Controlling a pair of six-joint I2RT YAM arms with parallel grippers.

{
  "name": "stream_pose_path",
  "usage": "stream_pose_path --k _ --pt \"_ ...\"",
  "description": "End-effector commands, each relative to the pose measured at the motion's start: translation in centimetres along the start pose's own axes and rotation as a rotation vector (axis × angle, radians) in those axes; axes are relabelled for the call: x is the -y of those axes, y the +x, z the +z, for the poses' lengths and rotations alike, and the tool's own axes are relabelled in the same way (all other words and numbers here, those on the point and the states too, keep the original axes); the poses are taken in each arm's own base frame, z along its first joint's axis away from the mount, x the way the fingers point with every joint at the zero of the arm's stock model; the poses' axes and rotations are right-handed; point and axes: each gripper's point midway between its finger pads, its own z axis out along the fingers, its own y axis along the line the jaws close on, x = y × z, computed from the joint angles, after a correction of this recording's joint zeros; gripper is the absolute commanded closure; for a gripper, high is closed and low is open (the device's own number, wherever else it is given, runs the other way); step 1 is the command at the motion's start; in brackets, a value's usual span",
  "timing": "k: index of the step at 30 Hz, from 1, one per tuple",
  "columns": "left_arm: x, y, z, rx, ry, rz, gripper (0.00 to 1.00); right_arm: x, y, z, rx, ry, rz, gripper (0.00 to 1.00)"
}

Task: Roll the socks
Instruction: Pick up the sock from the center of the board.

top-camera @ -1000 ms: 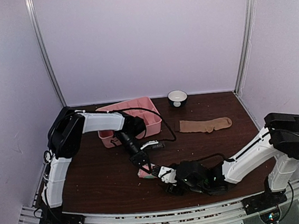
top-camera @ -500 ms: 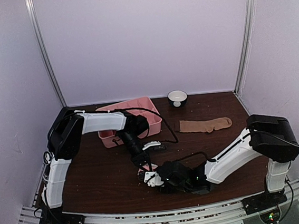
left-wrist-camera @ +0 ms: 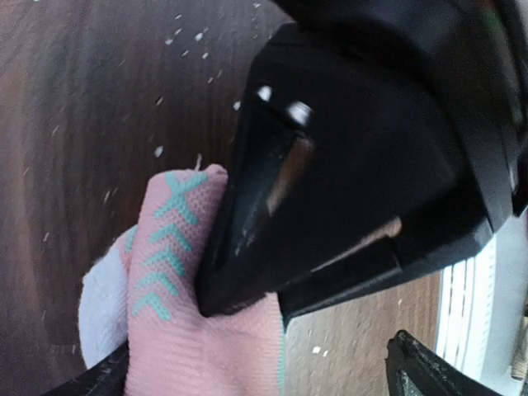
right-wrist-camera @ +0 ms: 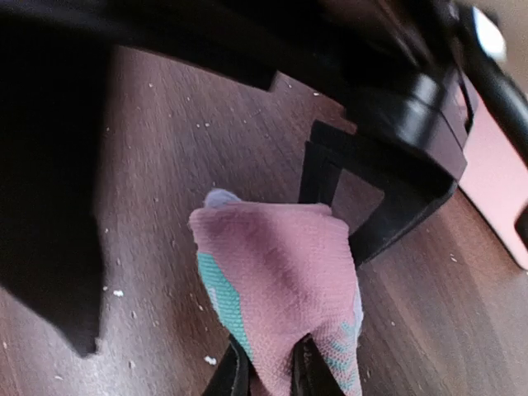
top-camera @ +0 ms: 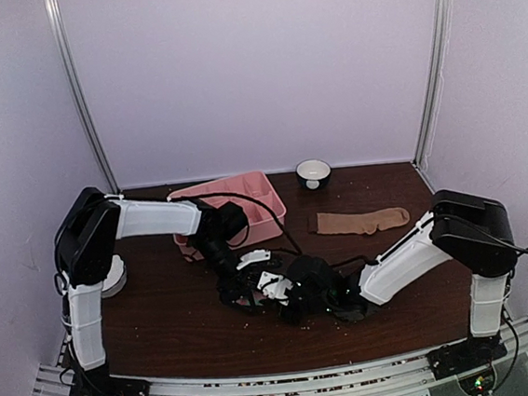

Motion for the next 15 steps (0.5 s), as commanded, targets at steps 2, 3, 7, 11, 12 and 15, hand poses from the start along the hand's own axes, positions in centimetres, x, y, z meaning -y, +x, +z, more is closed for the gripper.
stream_pose_path --k 2,3,7,11,12,15 --pt "-2.6 1.3 -2.2 -0.010 -0.188 0.046 0.02 -6.2 15.4 -1.3 -0.489 -0.259 0.166 0.93" --pt "-2.6 1.3 -2.7 -0.004 -0.218 0.061 0.02 -6.5 15.6 -1.2 -0.495 -0.268 0.182 0.94" --pt "-2.6 0.9 -4.6 0.026 -0.345 0.148 0.02 -6.9 16.1 -1.3 -0.501 -0.286 0.238 0.94" --pt "-1.6 1.2 -5.6 0.059 -0.410 0.229 0.02 -7.0 16.6 -1.4 -0.513 -0.285 0.275 0.94" --pt "-1.1 1.0 -5.7 0.069 -0.414 0.263 0.02 -7.0 16.7 -1.4 -0.515 -0.284 0.286 0.95" --pt "0.2 1.0 -5.6 0.081 -0.445 0.369 0.02 -6.7 16.9 -1.5 -0.517 -0.271 0.333 0.96"
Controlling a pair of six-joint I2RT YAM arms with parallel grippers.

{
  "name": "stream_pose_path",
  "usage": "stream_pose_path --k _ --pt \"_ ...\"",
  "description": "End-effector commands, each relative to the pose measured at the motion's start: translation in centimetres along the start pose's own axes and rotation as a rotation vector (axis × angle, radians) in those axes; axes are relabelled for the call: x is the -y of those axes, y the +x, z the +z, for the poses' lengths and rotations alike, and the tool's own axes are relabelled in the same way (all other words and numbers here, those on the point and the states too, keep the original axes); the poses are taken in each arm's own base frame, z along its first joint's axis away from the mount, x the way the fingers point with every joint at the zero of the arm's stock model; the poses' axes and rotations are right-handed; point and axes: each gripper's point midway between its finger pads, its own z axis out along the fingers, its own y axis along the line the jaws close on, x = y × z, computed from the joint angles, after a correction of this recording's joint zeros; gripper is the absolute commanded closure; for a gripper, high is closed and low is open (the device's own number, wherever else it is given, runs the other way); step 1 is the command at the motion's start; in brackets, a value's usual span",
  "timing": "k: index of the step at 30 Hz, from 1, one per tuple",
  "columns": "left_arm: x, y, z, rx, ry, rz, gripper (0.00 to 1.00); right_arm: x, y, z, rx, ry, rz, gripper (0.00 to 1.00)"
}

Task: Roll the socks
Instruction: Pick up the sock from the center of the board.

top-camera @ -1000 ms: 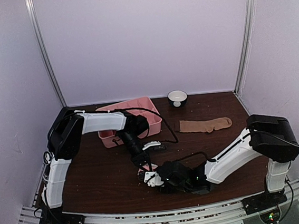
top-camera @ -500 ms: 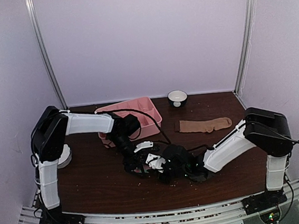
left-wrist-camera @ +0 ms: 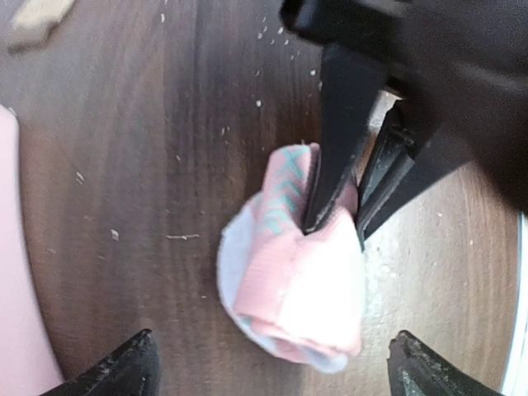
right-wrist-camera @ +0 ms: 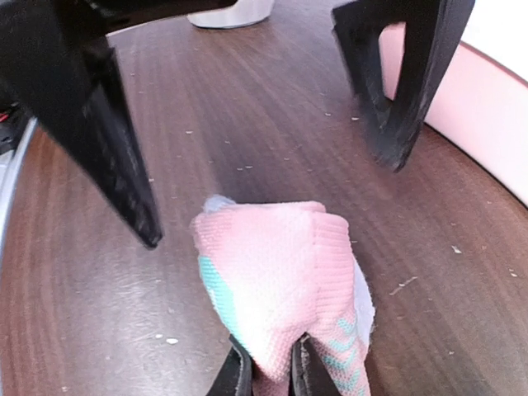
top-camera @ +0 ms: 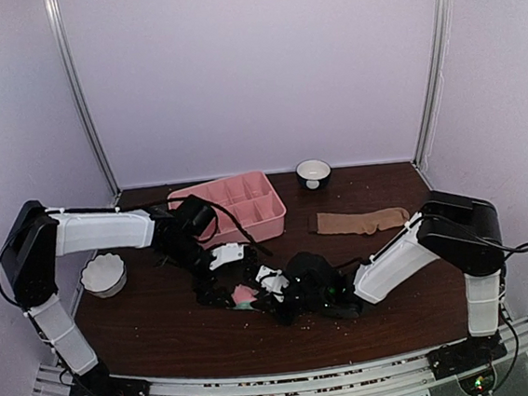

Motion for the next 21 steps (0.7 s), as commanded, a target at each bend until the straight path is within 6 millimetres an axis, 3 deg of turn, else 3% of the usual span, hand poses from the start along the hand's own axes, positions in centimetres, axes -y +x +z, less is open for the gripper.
stream_pose_path --k 1,11,21 --pt "0.8 -1.3 -0.5 0.063 -0.075 0.209 0.02 -2.1 18.3 -3.5 -0.580 -0.058 0.220 0.96" --pt "4.7 -0.5 2.1 0.045 -0.032 0.381 0.04 -1.9 18.1 -3.4 -0.529 -0.052 0.377 0.98" --pt "2.0 0.0 3.5 0.000 -0.250 0.486 0.19 -2.0 18.2 -3.3 -0.523 -0.079 0.425 0.98"
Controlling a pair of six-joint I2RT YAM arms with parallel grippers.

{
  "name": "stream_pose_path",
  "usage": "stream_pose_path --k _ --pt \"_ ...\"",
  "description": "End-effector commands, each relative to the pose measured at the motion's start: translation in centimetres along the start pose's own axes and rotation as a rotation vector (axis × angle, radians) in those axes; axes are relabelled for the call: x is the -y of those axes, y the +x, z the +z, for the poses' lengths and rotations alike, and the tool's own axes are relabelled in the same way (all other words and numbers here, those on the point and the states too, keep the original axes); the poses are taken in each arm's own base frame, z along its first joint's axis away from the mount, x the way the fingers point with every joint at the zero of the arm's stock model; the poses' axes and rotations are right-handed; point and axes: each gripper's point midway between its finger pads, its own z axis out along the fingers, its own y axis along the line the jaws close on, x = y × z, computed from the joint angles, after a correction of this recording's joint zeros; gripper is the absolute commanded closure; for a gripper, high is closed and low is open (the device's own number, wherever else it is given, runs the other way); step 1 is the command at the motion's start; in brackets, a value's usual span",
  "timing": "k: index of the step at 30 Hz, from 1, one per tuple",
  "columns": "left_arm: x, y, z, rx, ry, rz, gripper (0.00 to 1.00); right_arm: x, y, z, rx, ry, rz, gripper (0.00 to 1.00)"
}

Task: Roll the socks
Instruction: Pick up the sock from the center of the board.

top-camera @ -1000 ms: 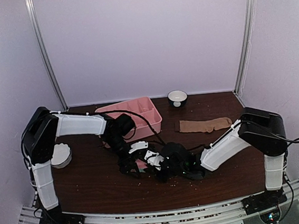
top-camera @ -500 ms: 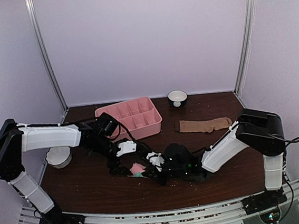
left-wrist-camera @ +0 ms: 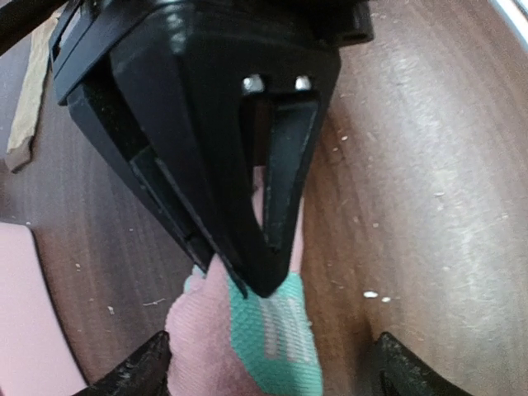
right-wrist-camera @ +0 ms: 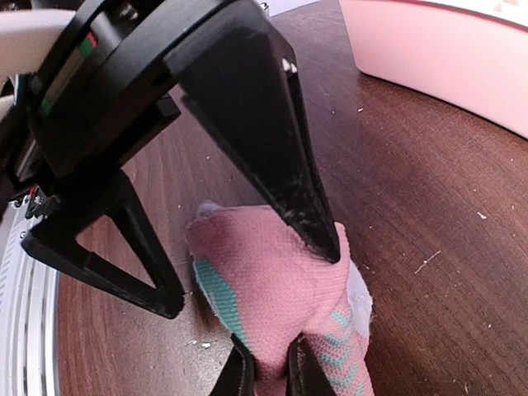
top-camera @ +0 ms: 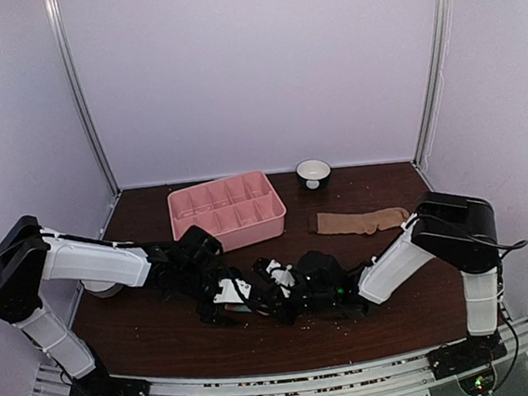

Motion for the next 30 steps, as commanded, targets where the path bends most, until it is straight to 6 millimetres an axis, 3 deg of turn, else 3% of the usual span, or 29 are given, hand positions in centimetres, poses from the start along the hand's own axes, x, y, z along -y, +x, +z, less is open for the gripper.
stream_pose_path --k 1,7,10,13,17,22,26,27,28,30 --pt "-0.9 0.5 0.9 -0.043 -0.083 0.075 0.21 2.5 17.7 -3.9 -0.566 0.091 0.218 0.98" --pt "-0.6 1.7 2.7 -0.133 -0.113 0.168 0.35 2.2 17.1 -3.8 -0.553 0.052 0.250 0.96" --pt "-0.8 2.2 3.4 -0.181 -0.149 0.202 0.62 2.1 16.8 -3.8 -0.548 0.039 0.259 0.94" --pt "-1.4 2.4 3.5 -0.206 -0.177 0.189 1.00 2.3 16.2 -3.9 -0.528 0.040 0.269 0.86" --pt "-1.7 1.9 2.7 -0.225 -0.134 0.119 1.00 3.1 14.1 -4.4 -0.452 0.072 0.264 0.62" --pt "-1.6 0.1 0.0 -0.150 0.004 -0.061 1.00 4.4 7.4 -6.4 -0.243 0.147 0.207 0.43" --pt "-2.2 -2.6 -4.3 0.003 0.192 -0.291 1.00 5.2 1.4 -8.6 -0.104 0.259 0.120 0.36" --pt "-2.6 -3.3 -5.7 0.050 0.227 -0.333 1.00 5.2 -0.3 -9.3 -0.061 0.280 0.104 0.10" --pt "-3.0 -3.9 -7.0 0.089 0.249 -0.364 1.00 5.3 -2.0 -10.0 -0.018 0.303 0.093 0.01" --pt "-3.9 -4.9 -9.5 0.150 0.264 -0.405 1.00 5.1 -5.5 -11.4 0.073 0.339 0.076 0.00"
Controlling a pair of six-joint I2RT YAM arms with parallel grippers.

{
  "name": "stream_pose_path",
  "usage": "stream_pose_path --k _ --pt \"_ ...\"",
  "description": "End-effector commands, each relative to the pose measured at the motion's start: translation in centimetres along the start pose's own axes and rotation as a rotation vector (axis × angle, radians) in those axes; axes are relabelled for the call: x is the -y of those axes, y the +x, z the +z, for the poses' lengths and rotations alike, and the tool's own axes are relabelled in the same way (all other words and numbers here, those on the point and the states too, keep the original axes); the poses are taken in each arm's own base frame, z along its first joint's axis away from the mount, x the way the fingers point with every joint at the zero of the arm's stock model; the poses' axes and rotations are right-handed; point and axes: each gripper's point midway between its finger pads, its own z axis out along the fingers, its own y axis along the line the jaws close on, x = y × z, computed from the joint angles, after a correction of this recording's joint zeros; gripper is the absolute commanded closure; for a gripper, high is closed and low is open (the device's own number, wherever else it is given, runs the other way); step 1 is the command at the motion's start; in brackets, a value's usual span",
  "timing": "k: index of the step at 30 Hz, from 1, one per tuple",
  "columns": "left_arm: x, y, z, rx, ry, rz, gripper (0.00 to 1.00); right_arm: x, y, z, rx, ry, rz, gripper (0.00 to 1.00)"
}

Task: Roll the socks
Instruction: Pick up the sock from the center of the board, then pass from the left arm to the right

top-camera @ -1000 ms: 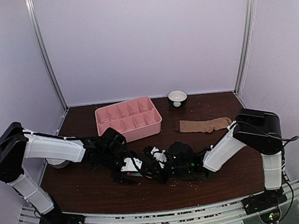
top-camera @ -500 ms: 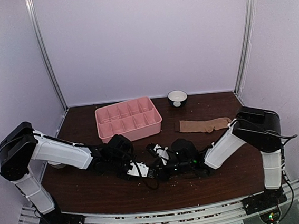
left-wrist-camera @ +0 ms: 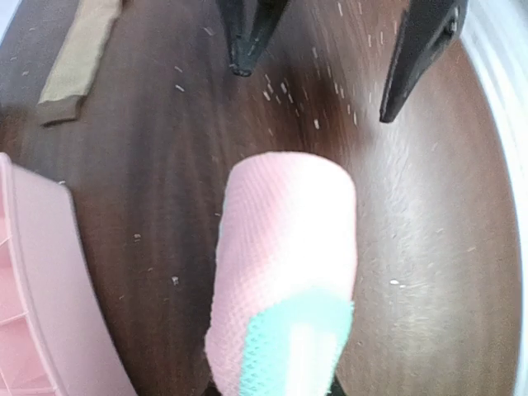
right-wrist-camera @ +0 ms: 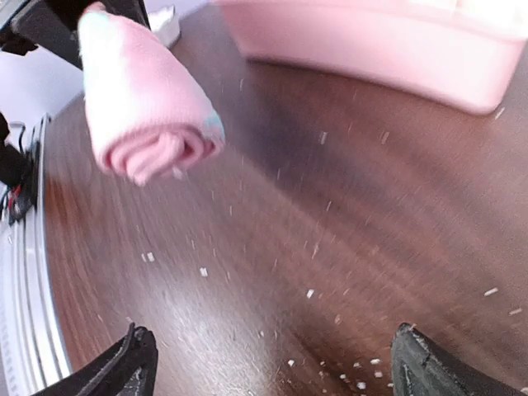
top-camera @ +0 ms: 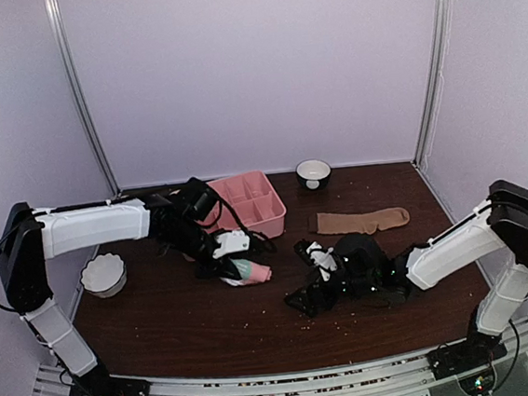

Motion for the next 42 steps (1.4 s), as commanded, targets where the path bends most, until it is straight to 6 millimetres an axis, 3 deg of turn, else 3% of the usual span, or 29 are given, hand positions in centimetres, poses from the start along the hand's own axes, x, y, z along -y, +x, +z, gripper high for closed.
stream_pose_path --k 1,5,9,16,21,27,31,42 --pt "2.4 -3.1 -6.9 0.183 0.213 -0.190 1.00 1.2 -6.6 -3.6 0.179 0.153 -0.021 0.00" --pt "2.6 -4.9 -11.1 0.267 0.223 -0.203 1.00 2.3 -10.8 -6.3 0.335 0.217 0.154 0.00" --pt "3.4 -5.7 -13.4 0.290 0.241 -0.191 1.00 -1.2 -13.2 -6.7 0.393 -0.096 0.186 0.00" --pt "4.7 -5.9 -14.5 0.299 0.330 -0.229 1.00 -7.3 -17.4 -8.4 0.442 -0.255 0.054 0.00" --pt "4.8 -5.6 -14.5 0.281 0.329 -0.235 1.00 -11.3 -18.2 -7.3 0.374 -0.331 -0.017 0.08" --pt "4.2 -5.4 -14.2 0.268 0.306 -0.250 1.00 -13.8 -18.7 -5.9 0.368 -0.434 0.005 0.19" --pt "4.1 -5.4 -14.1 0.266 0.310 -0.254 1.00 -15.6 -18.3 -3.6 0.316 -0.474 0.003 0.24" --pt "4.3 -4.6 -13.4 0.226 0.332 -0.278 1.00 -16.7 -18.4 -1.4 0.325 -0.519 0.070 0.47"
